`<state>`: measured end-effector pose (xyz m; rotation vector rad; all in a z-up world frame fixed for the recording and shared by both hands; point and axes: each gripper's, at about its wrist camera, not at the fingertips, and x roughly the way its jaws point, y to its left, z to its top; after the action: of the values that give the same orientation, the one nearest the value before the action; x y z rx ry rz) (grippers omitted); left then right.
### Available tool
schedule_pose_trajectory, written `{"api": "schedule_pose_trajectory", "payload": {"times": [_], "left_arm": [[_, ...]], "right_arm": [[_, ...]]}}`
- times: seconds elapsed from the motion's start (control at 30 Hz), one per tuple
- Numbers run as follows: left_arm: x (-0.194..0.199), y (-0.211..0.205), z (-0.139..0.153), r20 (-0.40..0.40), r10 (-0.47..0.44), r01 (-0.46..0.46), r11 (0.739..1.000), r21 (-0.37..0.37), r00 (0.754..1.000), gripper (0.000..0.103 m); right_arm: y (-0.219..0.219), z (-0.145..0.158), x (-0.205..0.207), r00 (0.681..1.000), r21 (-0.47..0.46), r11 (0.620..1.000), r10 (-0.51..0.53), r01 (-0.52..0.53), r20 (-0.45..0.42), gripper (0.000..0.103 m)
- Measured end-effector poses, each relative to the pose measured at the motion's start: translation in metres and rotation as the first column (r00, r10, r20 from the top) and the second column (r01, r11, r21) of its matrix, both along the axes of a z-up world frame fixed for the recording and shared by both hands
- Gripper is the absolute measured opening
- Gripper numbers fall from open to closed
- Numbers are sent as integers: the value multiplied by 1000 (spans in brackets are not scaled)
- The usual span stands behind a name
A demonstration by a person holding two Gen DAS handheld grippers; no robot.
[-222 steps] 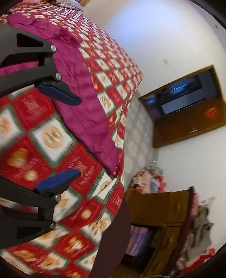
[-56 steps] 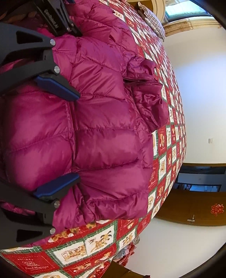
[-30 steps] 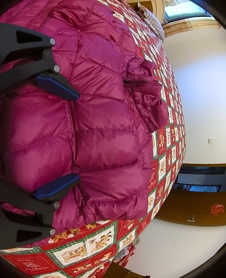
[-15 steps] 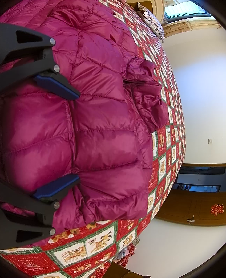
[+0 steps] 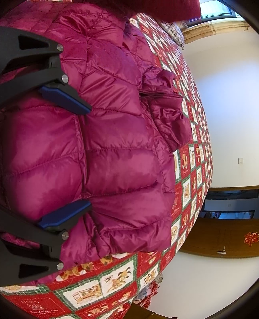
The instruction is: Fold large clothes
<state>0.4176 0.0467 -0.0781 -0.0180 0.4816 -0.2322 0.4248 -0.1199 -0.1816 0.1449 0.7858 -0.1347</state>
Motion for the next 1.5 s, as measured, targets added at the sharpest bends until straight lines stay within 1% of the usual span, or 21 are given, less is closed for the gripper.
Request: {"api": "schedule_pose_trajectory", "payload": {"times": [0.13,0.17,0.2,0.23,0.27,0.3,0.33,0.37,0.4,0.47,0.53,0.63,0.7,0.77,0.83,0.93,1.1,1.23,1.33,1.43,1.5], "left_arm": [[-7,-48,-47,-75,-77,82,994,71,994,12],[-6,-60,-59,-122,-113,123,989,78,986,19],[-3,-70,-72,-192,-155,173,982,79,969,35],[-3,-79,-80,-242,-180,204,976,77,953,37],[0,-77,-85,-276,-178,204,977,67,944,38],[0,-76,-84,-284,-181,202,978,47,941,46],[1,-74,-83,-295,-181,197,980,26,938,57],[3,-70,-82,-307,-181,193,981,7,934,63],[4,-66,-81,-319,-182,190,982,-6,930,74],[0,-63,-77,-328,-184,189,982,-15,927,84],[-8,-60,-69,-311,-193,195,980,-23,931,95],[-19,-51,-54,-264,-186,187,982,-22,946,97],[-28,-38,-40,-208,-153,155,988,-7,966,97],[-33,-21,-29,-163,-94,93,996,-12,982,97],[-30,-2,-24,-129,21,-18,1000,25,991,98],[-14,16,-34,-161,151,-137,986,93,975,98],[7,33,-68,-211,263,-238,961,138,941,98],[1,34,-86,-230,283,-255,956,144,931,98],[8,32,-91,-269,289,-255,954,155,919,98],[13,43,-97,-316,271,-253,962,97,909,100],[13,48,-100,-341,263,-256,964,65,903,101]], "right_arm": [[-4,0,-1,1000,23,1000,1,-1,9,91],[-4,0,-1,1000,25,1000,1,-2,10,91],[-4,0,-1,1000,29,1000,1,-2,11,91],[-4,0,-2,1000,29,1000,1,-2,11,89],[-8,-1,-1,1000,34,999,-20,20,6,89],[-10,0,-3,1000,53,998,-19,19,14,89],[-12,0,-3,1000,67,998,-19,18,23,89],[-13,0,-3,999,75,997,-20,17,27,89],[-13,0,-3,999,77,997,-19,17,27,89],[-11,0,-3,1000,70,997,-16,14,26,91],[-9,0,-2,1000,65,998,-10,9,23,92],[-9,0,-3,1000,66,998,-10,8,24,92],[-10,0,-4,1000,66,998,-10,8,25,92],[-9,0,-3,1000,68,998,-10,8,25,92],[-9,0,-3,1000,68,998,-10,9,26,92],[-8,1,-4,999,62,998,-16,14,29,92],[-11,9,-18,997,61,997,-43,39,65,92],[-5,29,-33,992,45,999,-25,19,124,92],[8,53,-32,984,78,996,23,-37,175,92],[30,64,-11,984,117,986,103,-121,148,92],[47,56,9,989,116,984,124,-134,82,91]]}}
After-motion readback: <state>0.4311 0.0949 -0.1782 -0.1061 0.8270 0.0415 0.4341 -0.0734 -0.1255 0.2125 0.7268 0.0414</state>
